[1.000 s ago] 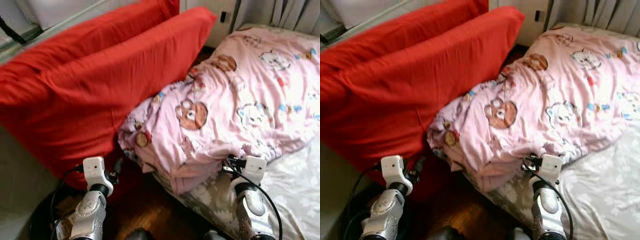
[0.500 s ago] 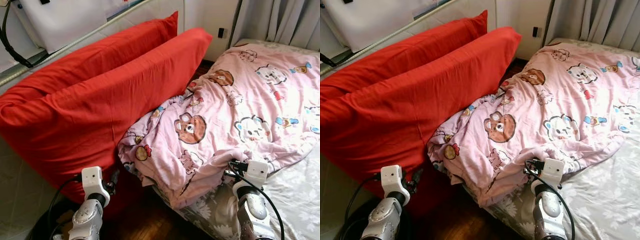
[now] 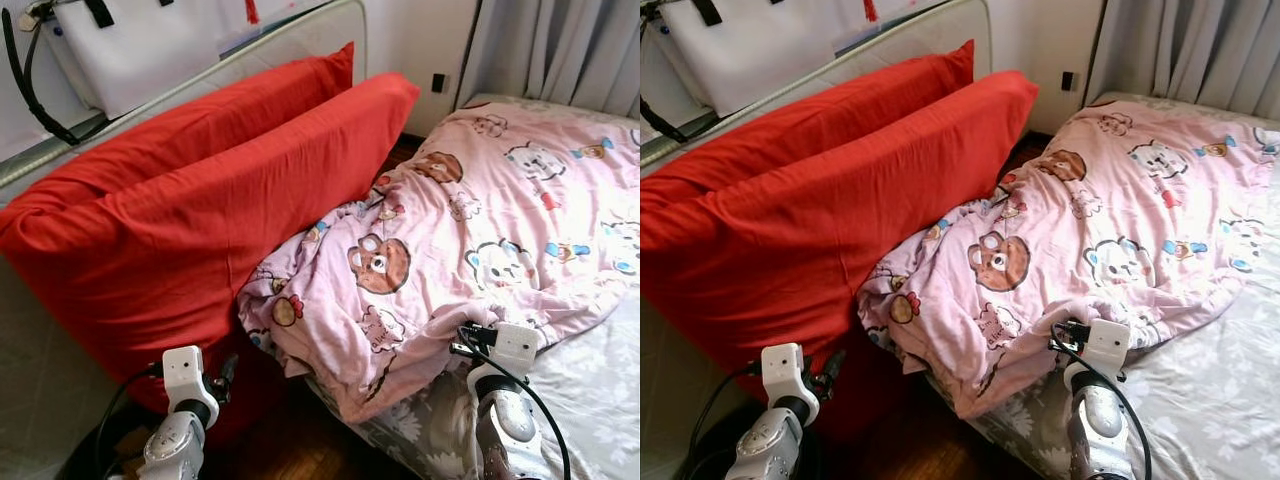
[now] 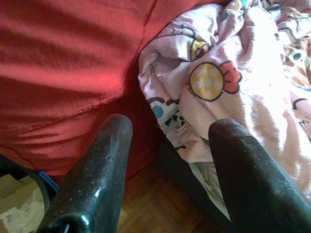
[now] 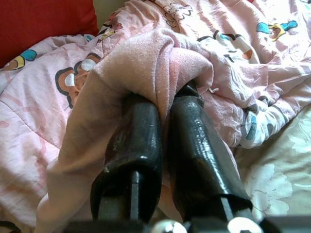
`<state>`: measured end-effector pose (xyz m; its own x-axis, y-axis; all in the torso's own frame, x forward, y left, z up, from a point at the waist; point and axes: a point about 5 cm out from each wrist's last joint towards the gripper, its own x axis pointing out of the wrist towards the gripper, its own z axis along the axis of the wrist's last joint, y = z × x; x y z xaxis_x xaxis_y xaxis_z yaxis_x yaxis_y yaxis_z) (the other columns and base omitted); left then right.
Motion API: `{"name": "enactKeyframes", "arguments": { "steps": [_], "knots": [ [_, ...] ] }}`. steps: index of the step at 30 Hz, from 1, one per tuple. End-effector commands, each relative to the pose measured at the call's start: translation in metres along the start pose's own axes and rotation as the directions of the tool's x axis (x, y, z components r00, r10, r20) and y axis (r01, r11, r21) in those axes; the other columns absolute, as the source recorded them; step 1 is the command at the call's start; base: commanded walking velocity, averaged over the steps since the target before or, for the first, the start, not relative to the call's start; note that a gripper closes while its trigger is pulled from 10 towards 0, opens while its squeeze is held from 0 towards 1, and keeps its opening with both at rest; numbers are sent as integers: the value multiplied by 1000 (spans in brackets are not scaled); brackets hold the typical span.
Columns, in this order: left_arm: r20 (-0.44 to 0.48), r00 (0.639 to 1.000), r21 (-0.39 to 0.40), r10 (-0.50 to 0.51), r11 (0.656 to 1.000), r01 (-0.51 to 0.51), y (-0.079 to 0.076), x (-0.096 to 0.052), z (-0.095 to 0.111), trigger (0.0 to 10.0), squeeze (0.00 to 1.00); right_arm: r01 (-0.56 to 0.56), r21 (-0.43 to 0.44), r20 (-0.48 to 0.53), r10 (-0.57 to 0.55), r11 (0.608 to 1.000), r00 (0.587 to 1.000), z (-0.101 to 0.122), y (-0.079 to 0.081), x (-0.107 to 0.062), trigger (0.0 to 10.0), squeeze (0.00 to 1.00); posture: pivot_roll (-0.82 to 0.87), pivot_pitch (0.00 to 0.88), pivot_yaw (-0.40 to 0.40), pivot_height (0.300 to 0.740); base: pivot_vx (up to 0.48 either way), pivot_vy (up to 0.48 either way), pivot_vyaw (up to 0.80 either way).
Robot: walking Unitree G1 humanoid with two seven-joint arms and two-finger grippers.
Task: Clean up the room
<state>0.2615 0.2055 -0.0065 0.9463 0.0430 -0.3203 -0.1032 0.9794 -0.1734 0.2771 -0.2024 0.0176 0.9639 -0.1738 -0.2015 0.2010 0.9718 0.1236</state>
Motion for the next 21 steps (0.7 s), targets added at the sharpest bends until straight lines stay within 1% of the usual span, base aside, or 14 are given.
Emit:
{"name": "enactKeyframes", "arguments": {
  "steps": [1, 10, 21],
  "knots": [
    [7, 1000, 0, 16, 1000, -16, 7, -1, 2, 10000, 0, -6, 0, -6, 6, 1000, 1000, -2, 4, -2, 10000, 0, -88, 93, 106, 740, 0, 0, 0],
    [14, 1000, 2, 13, 1000, -13, 7, 0, 3, 10000, 0, 14, -1, -12, -14, 1000, 1000, -4, 2, -3, 10000, 0, -67, 126, 121, 740, 0, 0, 0],
    [32, 999, 5, 13, 1000, -13, 8, 1, 7, 10000, 0, 35, -10, -13, -35, 999, 999, -4, 2, -3, 10000, 0, -58, 137, 120, 740, 0, 0, 0]
  ]
}}
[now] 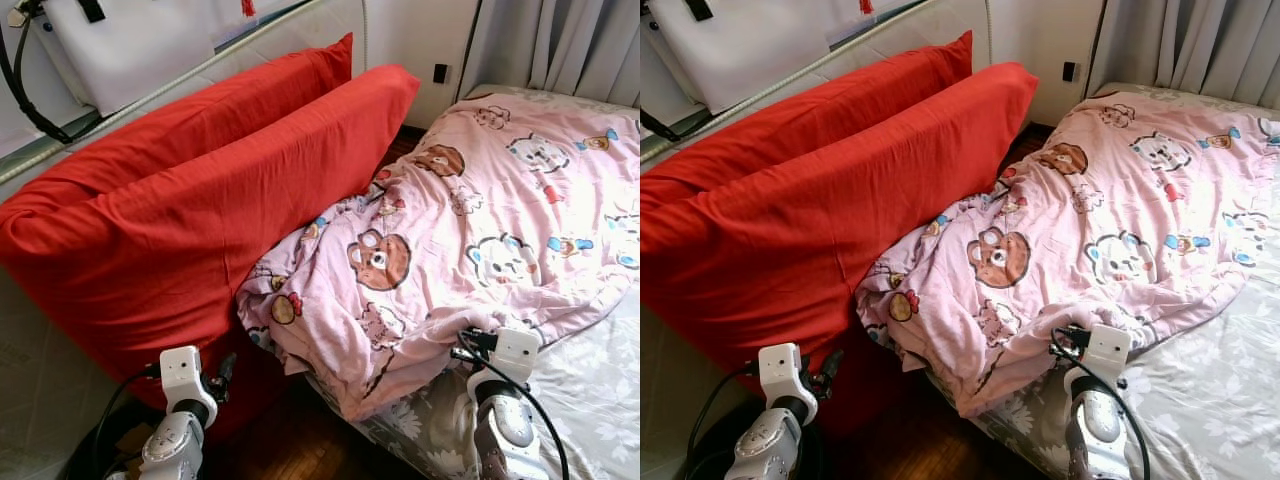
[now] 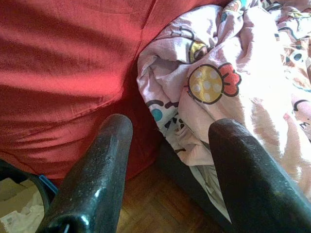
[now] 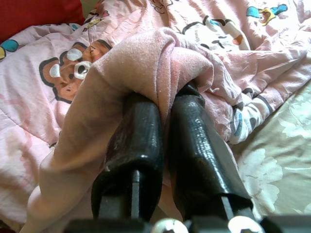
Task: Clean up the room
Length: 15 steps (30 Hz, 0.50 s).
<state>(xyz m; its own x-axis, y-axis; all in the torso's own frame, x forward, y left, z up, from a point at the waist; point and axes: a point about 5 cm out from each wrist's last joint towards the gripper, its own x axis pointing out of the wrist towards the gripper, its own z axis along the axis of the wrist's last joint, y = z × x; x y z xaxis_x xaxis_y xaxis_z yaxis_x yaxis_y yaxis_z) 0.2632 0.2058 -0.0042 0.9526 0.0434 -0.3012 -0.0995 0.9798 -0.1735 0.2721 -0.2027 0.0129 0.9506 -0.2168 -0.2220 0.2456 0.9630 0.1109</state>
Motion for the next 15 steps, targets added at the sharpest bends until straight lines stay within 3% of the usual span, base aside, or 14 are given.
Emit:
{"name": "enactKeyframes", "arguments": {
  "steps": [1, 15],
  "knots": [
    [13, 1000, 5, 16, 1000, -16, 8, 0, 4, 10000, 0, -8, -9, 2, 8, 1000, 1000, 2, 4, 1, 10000, 0, -58, 137, 120, 740, 0, 0, 0],
    [17, 1000, 3, 18, 1000, -18, 9, -1, 3, 10000, 0, 32, -17, 38, -31, 999, 999, 6, 2, 1, 10000, 0, -51, 132, 118, 740, 0, 0, 0]
  ]
}}
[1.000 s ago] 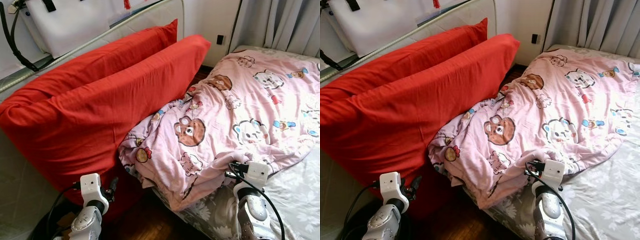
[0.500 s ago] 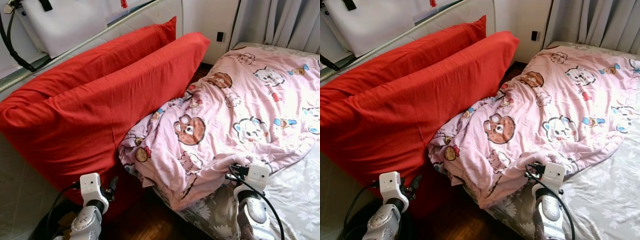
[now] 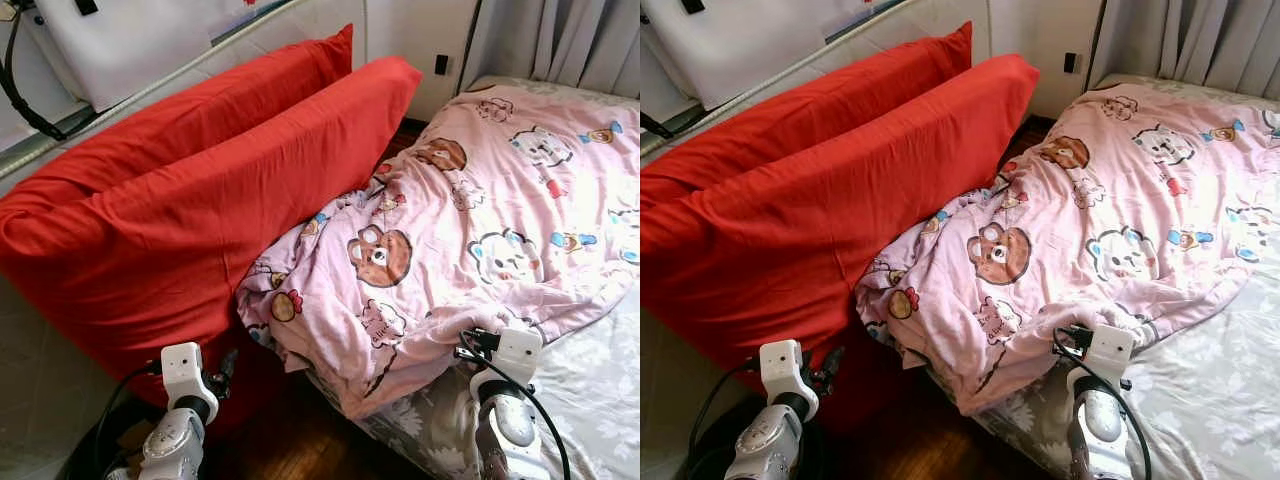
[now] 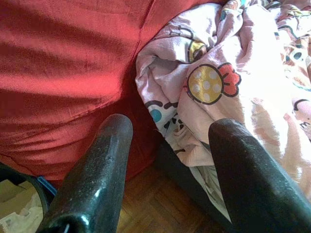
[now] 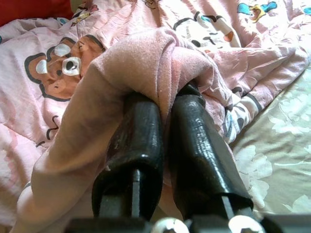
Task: Clean up the room
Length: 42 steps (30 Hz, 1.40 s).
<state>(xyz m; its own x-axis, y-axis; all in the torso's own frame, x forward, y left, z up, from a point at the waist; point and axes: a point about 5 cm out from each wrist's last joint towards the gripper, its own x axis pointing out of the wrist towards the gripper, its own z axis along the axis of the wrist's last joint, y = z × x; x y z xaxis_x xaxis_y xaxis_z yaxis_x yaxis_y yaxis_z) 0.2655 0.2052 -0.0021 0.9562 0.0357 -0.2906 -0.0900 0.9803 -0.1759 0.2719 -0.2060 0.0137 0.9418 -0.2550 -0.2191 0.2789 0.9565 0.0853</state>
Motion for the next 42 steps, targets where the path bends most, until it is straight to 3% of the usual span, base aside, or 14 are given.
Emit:
{"name": "enactKeyframes", "arguments": {
  "steps": [1, 17, 38, 42],
  "knots": [
    [7, 1000, 3, 27, 1000, -27, 10, -3, 1, 10000, 0, -7, 1, 31, 7, 1000, 1000, 5, 5, 1, 10000, 0, -51, 132, 118, 740, 0, 0, 0],
    [4, 1000, 5, 28, 1000, -28, 12, -4, 0, 10000, 0, -5, -1, 54, 5, 1000, 999, 9, 5, 2, 10000, 0, -51, 124, 123, 740, -30, 0, 0],
    [1, 1000, 17, 12, 1000, -12, 11, -4, 0, 10000, 0, -1, -3, 59, 1, 1000, 998, 9, 3, 2, 10000, 0, -49, 108, 133, 740, -271, 0, 0],
    [1, 1000, 19, 11, 1000, -11, 11, -4, 1, 10000, 0, 33, 6, 97, -33, 999, 995, 17, -4, 4, 10000, 0, -47, 119, 133, 740, -290, 0, 0]
  ]
}}
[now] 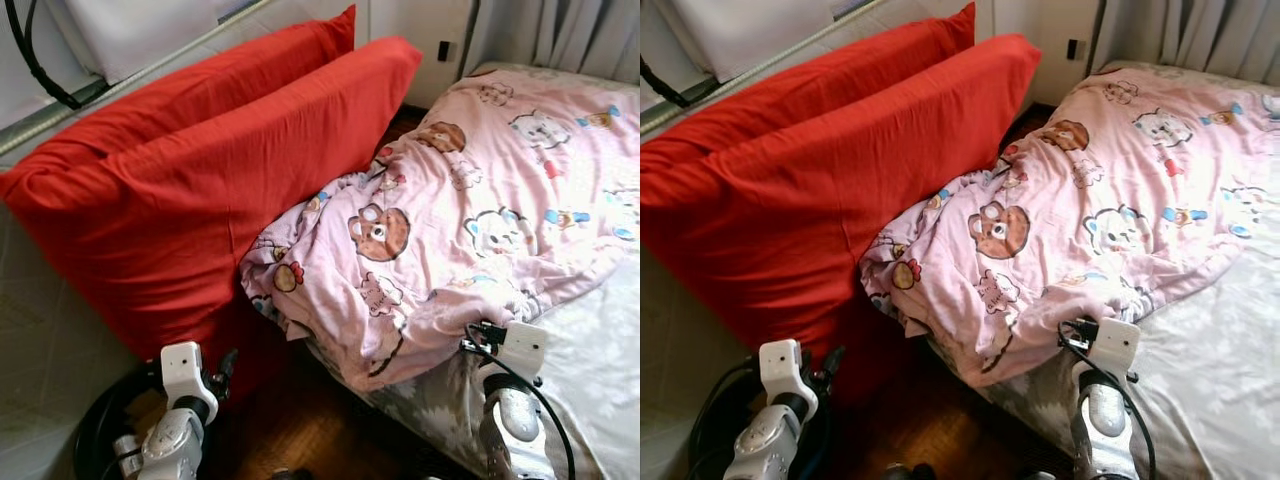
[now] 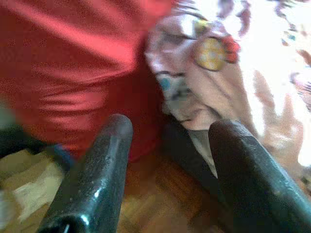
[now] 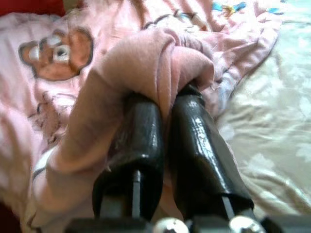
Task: Clean up the room
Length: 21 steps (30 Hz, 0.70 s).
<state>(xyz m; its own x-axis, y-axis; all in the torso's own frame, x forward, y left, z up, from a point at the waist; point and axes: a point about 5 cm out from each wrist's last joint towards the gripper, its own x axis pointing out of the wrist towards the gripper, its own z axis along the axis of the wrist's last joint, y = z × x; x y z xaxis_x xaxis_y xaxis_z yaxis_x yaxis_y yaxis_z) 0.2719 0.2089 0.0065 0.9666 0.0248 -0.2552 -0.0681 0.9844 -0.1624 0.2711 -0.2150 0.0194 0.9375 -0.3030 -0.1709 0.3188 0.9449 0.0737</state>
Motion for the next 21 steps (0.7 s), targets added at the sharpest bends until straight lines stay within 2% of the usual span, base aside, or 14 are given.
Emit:
{"name": "enactKeyframes", "arguments": {
  "steps": [1, 12, 21],
  "knots": [
    [-35, 999, 0, 28, 1000, -28, 9, -8, -10, 10000, 0, -7, 10, 48, 6, 1000, 999, 11, 4, 4, 10000, 0, -48, 120, 134, 740, -289, 0, 0],
    [-37, 999, -4, 27, 1000, -27, 7, -8, -11, 10000, 0, 22, 18, 132, -24, 1000, 991, 30, -1, 9, 10000, 0, -47, 135, 129, 740, -297, 0, 0],
    [-42, 999, -8, 27, 1000, -28, 6, -9, -13, 10000, 0, 20, 15, 149, -22, 1000, 989, 35, 1, 10, 10000, 0, -48, 142, 121, 740, -294, 0, 0]
  ]
}}
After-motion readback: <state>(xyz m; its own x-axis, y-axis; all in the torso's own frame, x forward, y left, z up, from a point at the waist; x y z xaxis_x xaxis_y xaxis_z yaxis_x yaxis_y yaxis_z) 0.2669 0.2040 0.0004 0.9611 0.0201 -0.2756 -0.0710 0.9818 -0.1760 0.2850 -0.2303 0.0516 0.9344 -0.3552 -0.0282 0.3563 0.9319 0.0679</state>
